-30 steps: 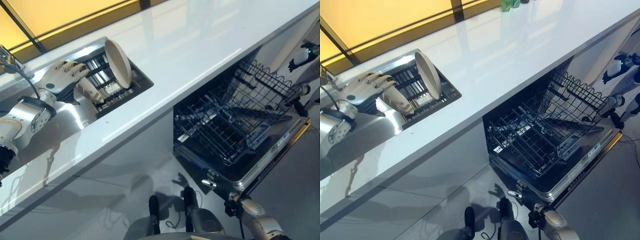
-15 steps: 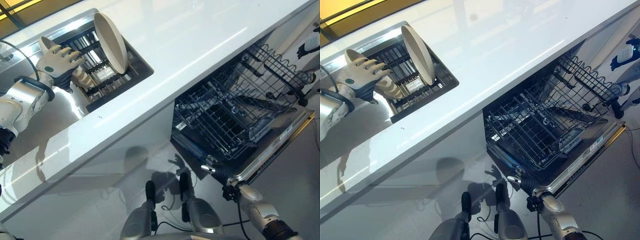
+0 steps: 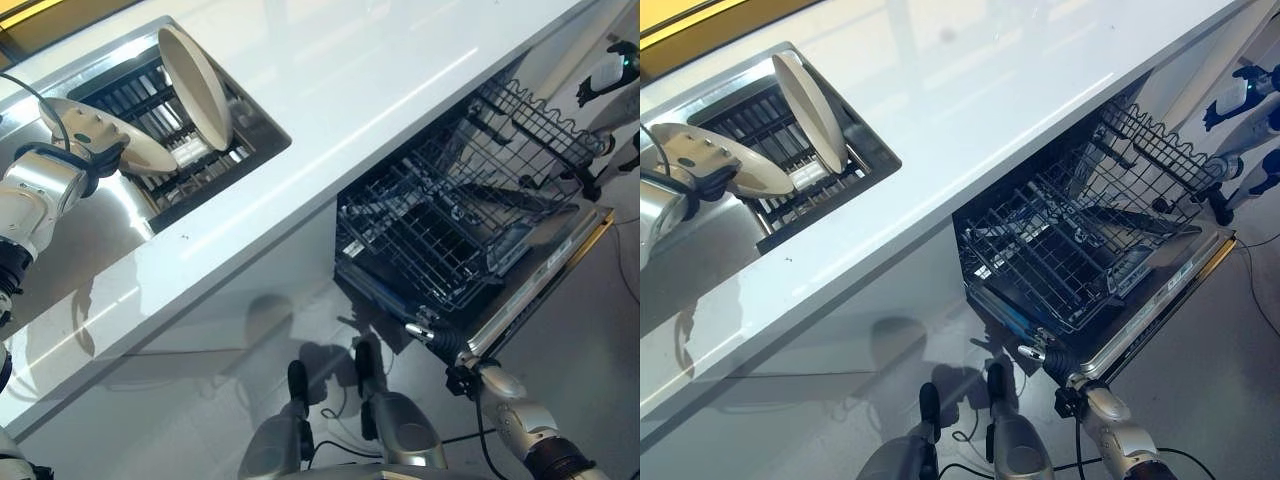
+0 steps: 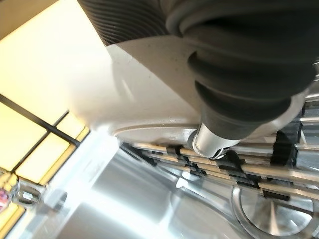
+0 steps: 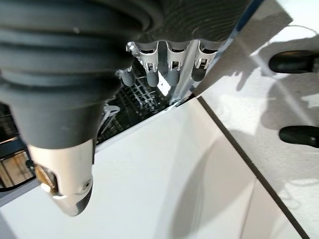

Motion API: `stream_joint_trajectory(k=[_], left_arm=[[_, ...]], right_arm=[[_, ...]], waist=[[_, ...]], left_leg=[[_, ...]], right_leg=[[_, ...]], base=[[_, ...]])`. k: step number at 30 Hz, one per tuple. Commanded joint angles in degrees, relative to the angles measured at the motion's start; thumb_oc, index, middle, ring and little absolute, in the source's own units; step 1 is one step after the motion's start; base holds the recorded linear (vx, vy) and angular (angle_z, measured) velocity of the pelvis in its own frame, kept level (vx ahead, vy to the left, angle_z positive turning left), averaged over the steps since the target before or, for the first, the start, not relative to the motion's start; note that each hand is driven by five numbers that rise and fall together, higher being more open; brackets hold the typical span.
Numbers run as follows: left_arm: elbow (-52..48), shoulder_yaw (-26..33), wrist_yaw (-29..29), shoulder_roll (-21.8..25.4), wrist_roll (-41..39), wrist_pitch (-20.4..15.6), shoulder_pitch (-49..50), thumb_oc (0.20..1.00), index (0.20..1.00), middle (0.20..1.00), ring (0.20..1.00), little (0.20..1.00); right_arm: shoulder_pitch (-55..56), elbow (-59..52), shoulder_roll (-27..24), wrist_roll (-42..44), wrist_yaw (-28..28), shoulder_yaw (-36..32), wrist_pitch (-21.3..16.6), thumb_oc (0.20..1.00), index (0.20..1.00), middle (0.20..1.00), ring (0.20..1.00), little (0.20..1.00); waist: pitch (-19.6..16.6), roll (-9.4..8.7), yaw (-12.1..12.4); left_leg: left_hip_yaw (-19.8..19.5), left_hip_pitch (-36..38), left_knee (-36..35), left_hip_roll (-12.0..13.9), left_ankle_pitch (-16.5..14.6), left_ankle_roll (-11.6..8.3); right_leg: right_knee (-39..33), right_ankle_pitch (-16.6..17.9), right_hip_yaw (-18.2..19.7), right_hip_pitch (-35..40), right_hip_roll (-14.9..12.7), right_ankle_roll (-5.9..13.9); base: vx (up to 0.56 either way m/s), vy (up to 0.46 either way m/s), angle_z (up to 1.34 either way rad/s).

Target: Pick up plates and place into dishwasher.

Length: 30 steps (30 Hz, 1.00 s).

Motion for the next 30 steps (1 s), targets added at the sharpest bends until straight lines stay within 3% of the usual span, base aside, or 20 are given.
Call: stream_joint_trajectory(k=[1, 6, 11, 15, 20, 21, 26, 30], left_arm=[[3.47, 1.61, 1.82, 2.46, 1.73, 4.29, -1.90, 0.200, 0.200, 0.200, 0.200, 0.200], [-1.37, 3.79, 10.49, 3.26, -0.75, 6.00, 0.05, 0.200, 0.200, 0.200, 0.200, 0.200], [-5.52, 9.15, 18.17, 3.23, -4.63, 7.10, 6.36, 0.200, 0.200, 0.200, 0.200, 0.200], [-9.99, 15.32, 24.79, 1.66, -7.02, 4.93, 14.15, 0.200, 0.200, 0.200, 0.200, 0.200], [-19.86, 24.95, 30.71, -2.70, -10.52, -0.66, 24.23, 0.200, 0.200, 0.200, 0.200, 0.200], [-23.17, 27.16, 30.50, -5.04, -13.70, -3.82, 26.51, 0.200, 0.200, 0.200, 0.200, 0.200], [-32.71, 32.22, 27.05, -11.94, -18.29, -10.21, 30.61, 0.200, 0.200, 0.200, 0.200, 0.200], [-38.04, 32.90, 21.00, -15.58, -27.36, -16.56, 30.25, 0.200, 0.200, 0.200, 0.200, 0.200]], right_arm=[[0.33, -3.97, 0.17, 2.42, 1.11, -2.31, -3.14, 1.000, 1.000, 1.000, 1.000, 1.000], [1.64, -7.13, 0.84, 2.52, 3.11, -2.84, -6.87, 1.000, 1.000, 1.000, 1.000, 1.000], [1.85, -13.43, 0.38, 0.08, 6.45, -2.49, -13.34, 1.000, 1.000, 1.000, 1.000, 1.000], [1.12, -19.65, -0.59, -4.86, 5.59, -2.50, -20.74, 1.000, 1.000, 1.000, 1.000, 1.000], [-1.82, -27.89, -3.68, -15.97, -2.46, -5.73, -26.98, 1.000, 1.000, 1.000, 1.000, 1.000], [-3.22, -29.60, -4.62, -19.45, -5.29, -7.27, -28.33, 1.000, 1.000, 1.000, 1.000, 1.000], [-9.89, -31.94, -9.15, -32.52, -17.16, -9.12, -29.90, 1.000, 1.000, 1.000, 1.000, 1.000], [-17.06, -31.55, -13.85, -41.47, -25.06, -9.74, -29.33, 1.000, 1.000, 1.000, 1.000, 1.000]], waist=[[0.12, 1.01, 1.20], [-2.07, 1.28, 1.51], [-4.61, 1.81, 1.85], [-7.28, 2.28, 2.63], [-10.47, 2.79, 4.01], [-11.15, 2.68, 4.66], [-12.62, 2.36, 6.44], [-13.82, 1.59, 7.61]], left_leg=[[1.14, -1.91, 0.93, -3.07, -5.03, 2.23], [0.93, -0.33, 0.98, -3.17, -5.59, 2.11], [0.67, 1.43, 1.22, -3.16, -6.26, 1.94], [0.36, 3.29, 1.48, -3.19, -6.98, 1.87], [-0.30, 5.40, 1.75, -3.29, -8.07, 2.05], [-0.62, 5.81, 1.93, -3.41, -8.47, 2.14], [-2.04, 7.46, 2.21, -3.93, -9.73, 2.60], [-2.91, 8.26, 2.50, -4.01, -10.48, 2.72]], right_leg=[[3.87, -7.60, -0.06, -0.35, 0.16, 5.40], [3.25, -7.98, -0.66, 1.64, 0.16, 5.24], [2.97, -8.67, -0.87, 3.71, 0.06, 5.14], [2.92, -9.49, -1.17, 5.78, -0.12, 5.02], [3.26, -10.77, -1.44, 8.02, -0.26, 4.81], [3.39, -11.12, -1.44, 8.53, -0.34, 4.74], [3.51, -12.13, -1.82, 10.45, -0.52, 4.37], [3.42, -12.59, -1.99, 11.56, -0.48, 4.19]], base=[[0.02, -0.038, 0.01], [0.03, -0.044, 0.07], [0.03, -0.041, 0.07], [0.05, -0.046, 0.00], [0.04, -0.058, 0.01], [0.01, -0.063, 0.04], [0.00, -0.068, 0.06], [-0.01, -0.074, 0.03]])
